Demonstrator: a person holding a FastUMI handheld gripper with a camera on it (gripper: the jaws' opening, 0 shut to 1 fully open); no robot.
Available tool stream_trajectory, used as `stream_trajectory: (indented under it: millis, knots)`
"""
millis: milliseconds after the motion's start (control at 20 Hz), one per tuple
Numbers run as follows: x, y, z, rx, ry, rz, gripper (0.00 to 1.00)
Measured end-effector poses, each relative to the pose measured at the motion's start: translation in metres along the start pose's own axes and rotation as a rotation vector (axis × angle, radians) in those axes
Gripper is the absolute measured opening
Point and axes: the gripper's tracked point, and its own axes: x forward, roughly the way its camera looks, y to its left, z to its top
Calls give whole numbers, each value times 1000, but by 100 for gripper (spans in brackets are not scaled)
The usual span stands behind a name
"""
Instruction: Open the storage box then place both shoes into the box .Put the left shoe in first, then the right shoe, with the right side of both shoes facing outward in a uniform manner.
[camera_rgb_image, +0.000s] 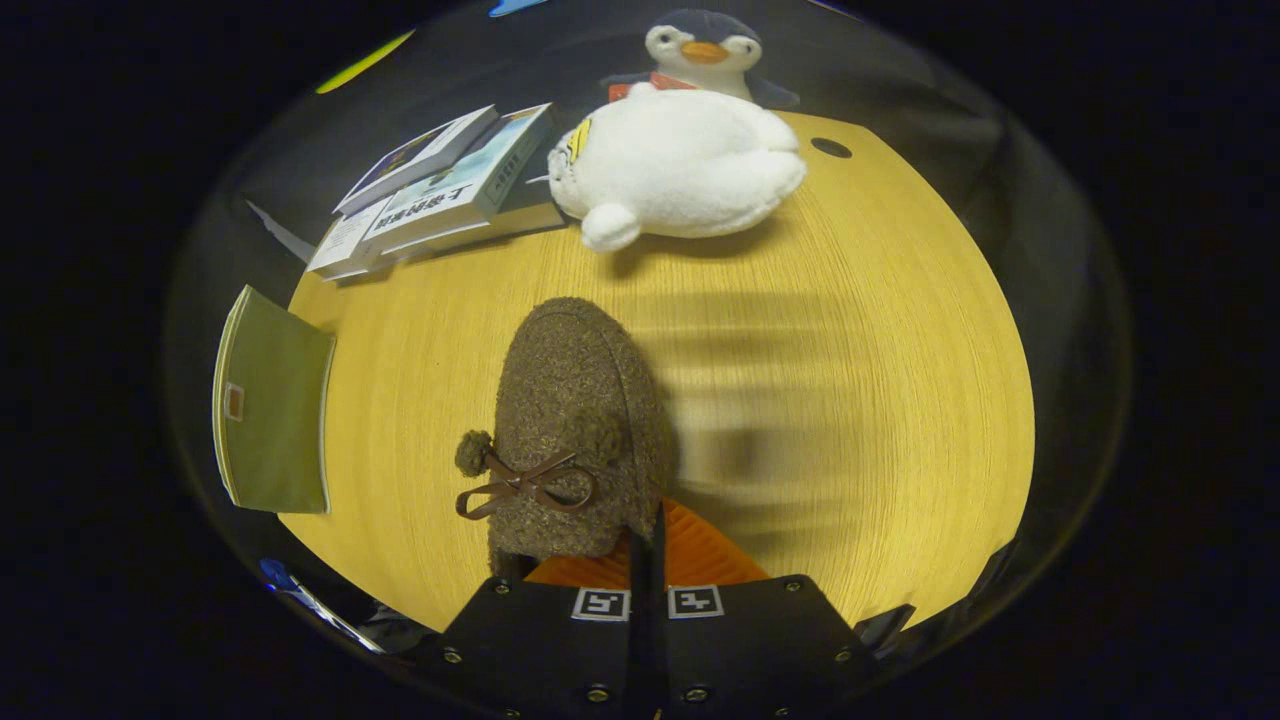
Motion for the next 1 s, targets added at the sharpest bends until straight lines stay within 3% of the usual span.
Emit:
stream_trajectory:
  millis: [600, 1000]
  knots:
    - [-57, 119, 36, -72, -18, 142, 0]
    - [-87, 232, 73, -225, -28, 186, 0]
